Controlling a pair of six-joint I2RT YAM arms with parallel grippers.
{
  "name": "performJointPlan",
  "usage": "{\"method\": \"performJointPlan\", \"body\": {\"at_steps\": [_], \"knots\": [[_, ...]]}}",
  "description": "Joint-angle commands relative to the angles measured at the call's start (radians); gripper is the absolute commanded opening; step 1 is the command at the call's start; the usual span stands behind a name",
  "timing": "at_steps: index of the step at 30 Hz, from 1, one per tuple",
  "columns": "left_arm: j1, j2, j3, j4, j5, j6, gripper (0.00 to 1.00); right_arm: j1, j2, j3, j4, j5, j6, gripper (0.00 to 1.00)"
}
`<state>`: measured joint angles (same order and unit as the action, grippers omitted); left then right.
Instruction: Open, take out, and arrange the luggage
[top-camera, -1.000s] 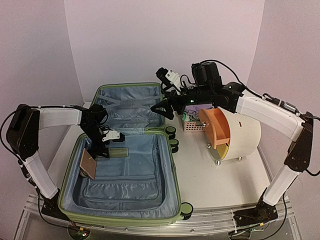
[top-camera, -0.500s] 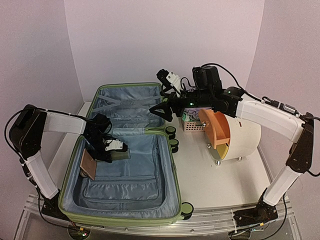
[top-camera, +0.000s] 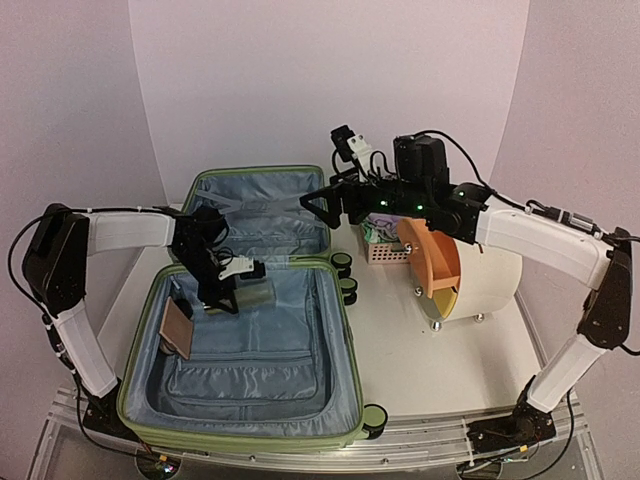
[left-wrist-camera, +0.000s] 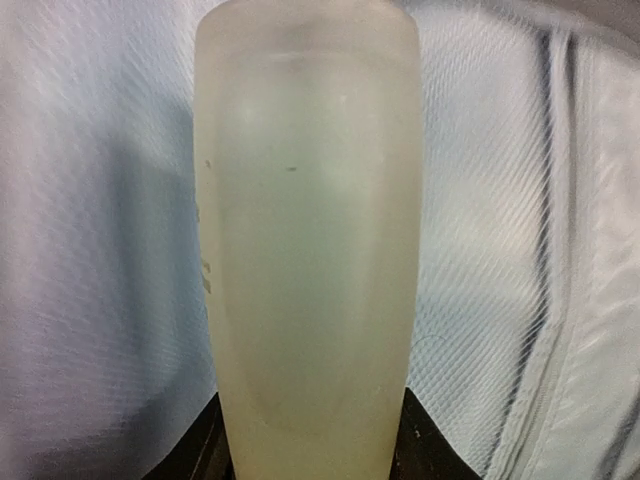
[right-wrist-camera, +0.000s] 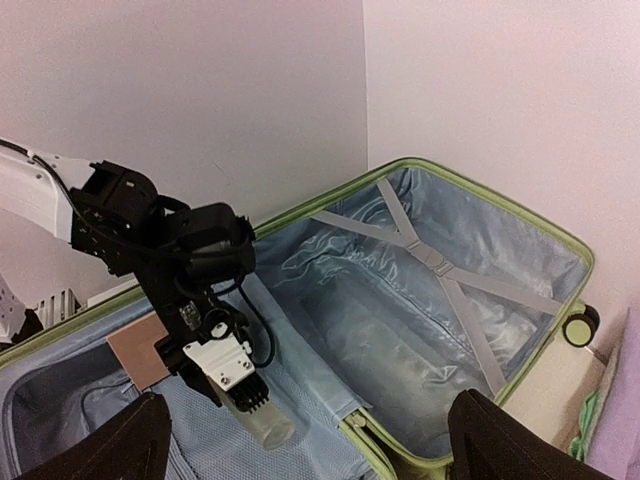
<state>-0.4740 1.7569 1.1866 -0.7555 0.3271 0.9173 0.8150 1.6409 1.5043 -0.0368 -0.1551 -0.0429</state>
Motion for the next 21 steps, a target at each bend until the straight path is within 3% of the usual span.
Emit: {"method": "performJointPlan", "body": {"at_steps": [1, 4, 8, 12, 17, 21], "knots": [[0.016, -0.118, 0.199, -0.033, 0.276, -0.152, 0.00, 0.006, -0.100, -0.082, 0.222, 0.039, 0.175, 0.98], [0.023, -0.129, 0.298, -0.020, 0.408, -0.263, 0.00, 0.007, -0.102, -0.088, 0.290, 0.002, 0.222, 0.98], [0.023, -0.140, 0.385, 0.072, 0.563, -0.473, 0.00, 0.011, -0.045, -0.029, 0.363, -0.029, 0.377, 0.84], [0.020, -0.148, 0.405, 0.242, 0.654, -0.694, 0.00, 0.050, 0.031, 0.013, 0.443, 0.027, 0.415, 0.87], [0.009, -0.177, 0.399, 0.323, 0.696, -0.756, 0.00, 0.054, 0.088, 0.039, 0.493, 0.133, 0.496, 0.85], [0.008, -0.195, 0.379, 0.371, 0.704, -0.773, 0.00, 0.054, 0.157, 0.074, 0.495, 0.116, 0.560, 0.82]]}}
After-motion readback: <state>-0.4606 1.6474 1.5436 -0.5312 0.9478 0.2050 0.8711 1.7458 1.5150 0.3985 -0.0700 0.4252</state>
